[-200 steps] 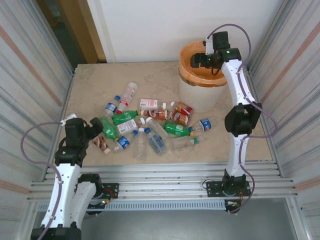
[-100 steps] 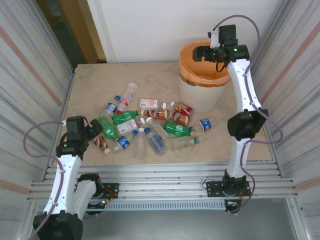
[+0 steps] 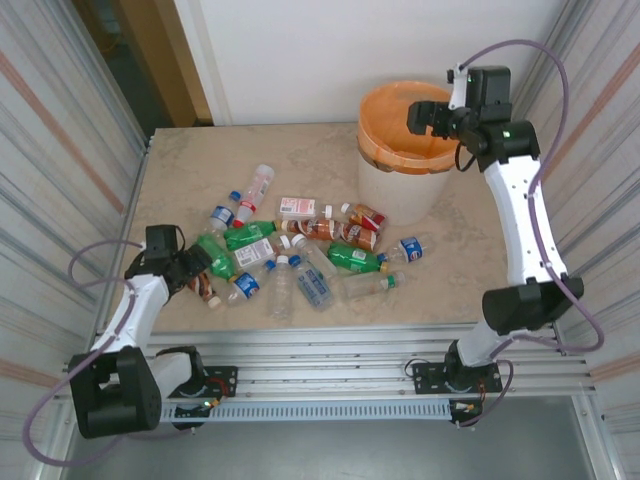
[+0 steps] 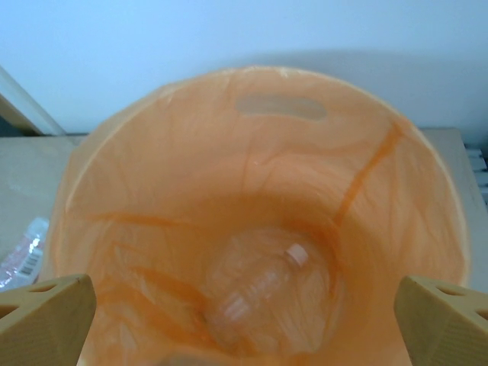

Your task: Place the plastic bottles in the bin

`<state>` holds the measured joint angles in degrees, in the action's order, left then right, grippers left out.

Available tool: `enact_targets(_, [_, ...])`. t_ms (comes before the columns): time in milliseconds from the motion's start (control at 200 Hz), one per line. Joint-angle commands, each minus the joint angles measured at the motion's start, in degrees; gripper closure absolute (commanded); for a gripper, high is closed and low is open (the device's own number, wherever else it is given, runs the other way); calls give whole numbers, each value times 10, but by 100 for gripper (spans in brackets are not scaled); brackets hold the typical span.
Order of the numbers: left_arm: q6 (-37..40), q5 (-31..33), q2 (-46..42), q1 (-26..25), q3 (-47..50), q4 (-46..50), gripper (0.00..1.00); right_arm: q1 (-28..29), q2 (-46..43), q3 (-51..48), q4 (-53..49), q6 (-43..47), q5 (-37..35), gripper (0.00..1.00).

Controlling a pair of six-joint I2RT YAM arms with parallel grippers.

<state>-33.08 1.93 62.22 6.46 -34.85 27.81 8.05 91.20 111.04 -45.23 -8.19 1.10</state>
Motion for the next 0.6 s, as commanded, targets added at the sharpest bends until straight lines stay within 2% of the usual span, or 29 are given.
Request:
enact_targets(0, [-12, -10, 16, 10, 3, -23, 15, 6, -64, -71, 57, -24, -25, 2])
enact_targets(276, [-23, -17, 51, 23, 14, -54, 25, 20, -149, -177, 70, -39, -42, 2])
enact_targets(591, [-35, -18, 97, 35, 18, -73, 31, 54, -180, -219, 58, -42, -58, 2])
